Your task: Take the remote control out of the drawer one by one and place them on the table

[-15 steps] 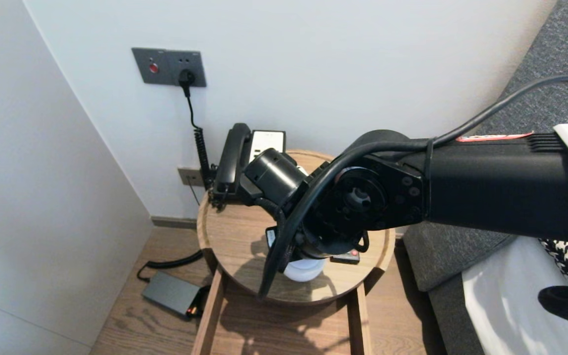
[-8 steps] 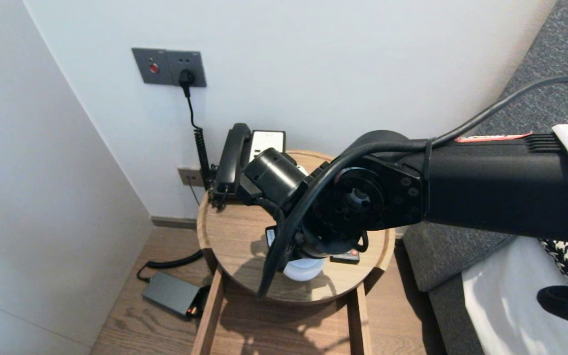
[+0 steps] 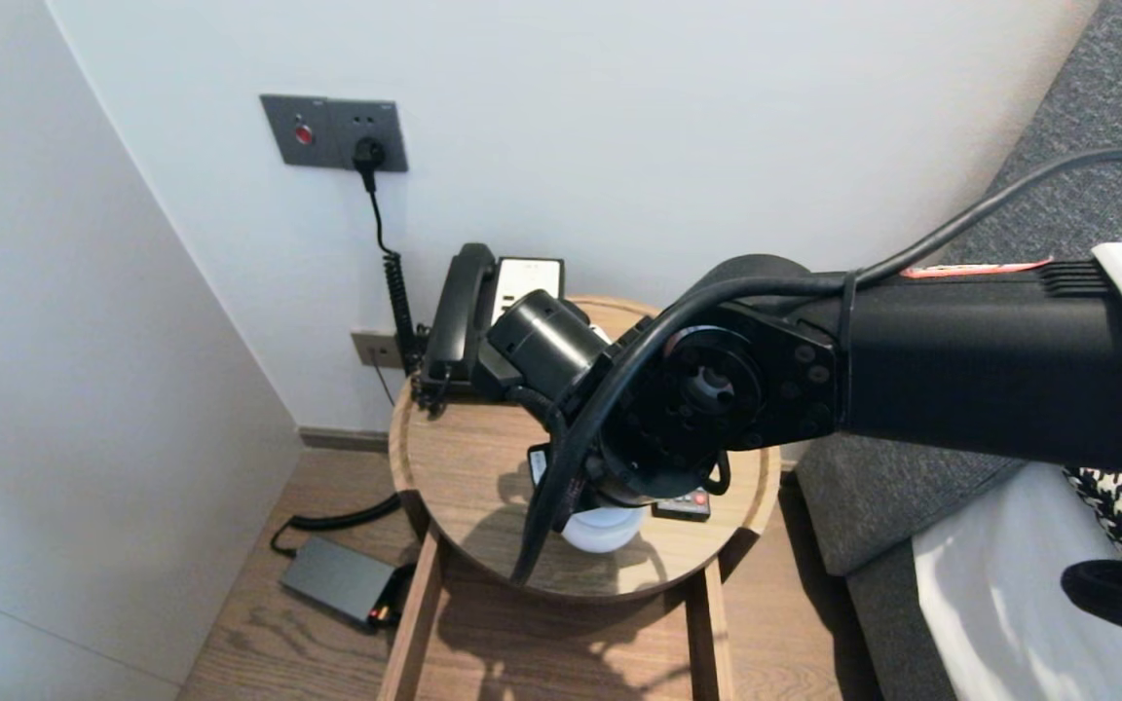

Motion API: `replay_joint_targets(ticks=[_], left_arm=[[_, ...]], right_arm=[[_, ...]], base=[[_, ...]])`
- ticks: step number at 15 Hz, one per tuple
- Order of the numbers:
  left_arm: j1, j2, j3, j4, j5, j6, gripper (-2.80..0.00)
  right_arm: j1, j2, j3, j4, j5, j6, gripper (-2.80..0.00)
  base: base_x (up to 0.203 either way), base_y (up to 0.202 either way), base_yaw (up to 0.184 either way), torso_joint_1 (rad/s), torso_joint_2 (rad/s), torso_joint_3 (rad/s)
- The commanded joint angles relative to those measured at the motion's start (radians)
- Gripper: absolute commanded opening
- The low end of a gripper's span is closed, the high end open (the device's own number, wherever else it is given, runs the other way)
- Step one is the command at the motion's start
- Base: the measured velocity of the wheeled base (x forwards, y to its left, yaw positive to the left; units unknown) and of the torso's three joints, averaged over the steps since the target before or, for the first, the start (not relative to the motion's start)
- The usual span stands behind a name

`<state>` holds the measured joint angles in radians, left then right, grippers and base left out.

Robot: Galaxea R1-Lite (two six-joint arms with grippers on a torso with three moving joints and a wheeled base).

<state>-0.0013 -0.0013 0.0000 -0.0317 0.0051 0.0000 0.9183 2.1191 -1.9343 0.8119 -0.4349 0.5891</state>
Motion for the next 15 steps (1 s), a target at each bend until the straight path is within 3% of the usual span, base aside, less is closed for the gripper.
replay_joint_targets(ticks=[1,15], left_arm=[[0.0,0.0,0.009,-0.001,0.001,0.0,-2.8],[0.0,0.0,0.009,-0.001,0.001,0.0,-2.8]], right_arm=[[0.001,-0.001,0.0,0.004,-0.002,0.003,-2.8],[0.004,-0.004,0.0,0.004,-0.024,0.008,-2.8]], base=[[0.0,0.0,0.0,0.0,0.0,0.0],[0.0,0.0,0.0,0.0,0.0,0.0]])
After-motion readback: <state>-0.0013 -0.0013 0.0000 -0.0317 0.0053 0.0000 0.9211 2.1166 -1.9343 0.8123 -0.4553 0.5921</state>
